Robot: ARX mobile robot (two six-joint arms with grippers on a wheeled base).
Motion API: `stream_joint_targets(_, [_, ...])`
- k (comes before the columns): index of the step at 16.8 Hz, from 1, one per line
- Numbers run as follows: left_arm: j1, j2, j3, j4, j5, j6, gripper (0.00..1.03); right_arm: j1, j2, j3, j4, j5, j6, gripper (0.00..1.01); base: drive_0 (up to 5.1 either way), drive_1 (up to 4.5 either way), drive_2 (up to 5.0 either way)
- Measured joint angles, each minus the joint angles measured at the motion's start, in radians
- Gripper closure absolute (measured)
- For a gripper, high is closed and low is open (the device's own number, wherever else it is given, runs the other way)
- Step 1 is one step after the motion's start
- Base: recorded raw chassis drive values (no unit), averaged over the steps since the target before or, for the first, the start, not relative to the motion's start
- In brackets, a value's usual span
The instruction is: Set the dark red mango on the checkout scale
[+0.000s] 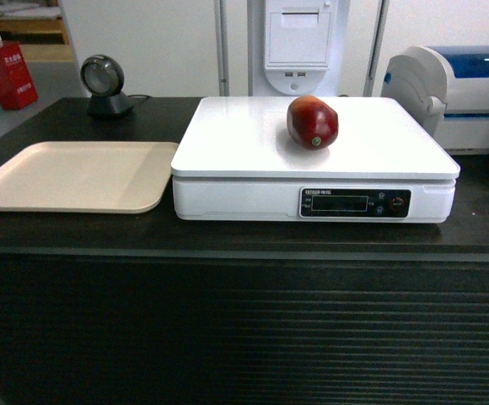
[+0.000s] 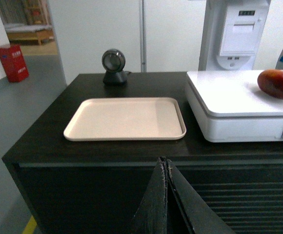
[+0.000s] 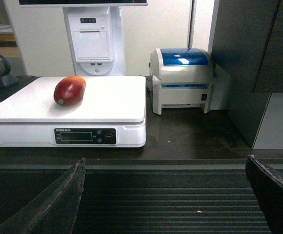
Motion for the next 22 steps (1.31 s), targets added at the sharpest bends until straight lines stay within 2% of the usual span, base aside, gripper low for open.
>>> stream_joint_targets(2, [0.000,0.000,0.000,0.009,-0.002,0.000,1.01,0.000,0.000,0.000,-0.001,0.000,0.000,0.03,0.0,0.00,0.0])
stream_joint_targets(3, [0.000,0.000,0.000,0.004,-0.002,-0.002,0.95,0.000,0.000,0.000,0.000,0.000,0.000,0.03,0.0,0.00,0.0])
stream_joint_targets(6, [0.000,0.000,0.000,0.005,-0.002,-0.002,0.65,0.000,0.000,0.000,-0.001,0.000,0.000,0.03,0.0,0.00,0.0])
stream_joint_targets(8, [0.000,0.000,0.000,0.005,-0.002,-0.002,0.38,0.000,0.000,0.000,0.000,0.000,0.000,0.03,0.0,0.00,0.0])
stream_joint_targets(10, [0.000,0.000,0.000,0.005,-0.002,-0.002,0.23,0.000,0.000,0.000,0.000,0.000,0.000,0.03,0.0,0.00,0.0])
stream_joint_targets(12, [0.000,0.000,0.000,0.005,-0.002,-0.001,0.03,0.000,0.000,0.000,0.000,0.000,0.000,0.03,0.0,0.00,0.0])
stream_joint_targets(13, [0.000,0.000,0.000,0.005,-0.002,-0.002,0.05,0.000,0.000,0.000,0.000,0.000,0.000,0.03,0.0,0.00,0.0])
stream_joint_targets(22, [0.000,0.000,0.000,0.005,-0.002,-0.002,0.05,0.000,0.000,0.000,0.000,0.000,0.000,0.03,0.0,0.00,0.0])
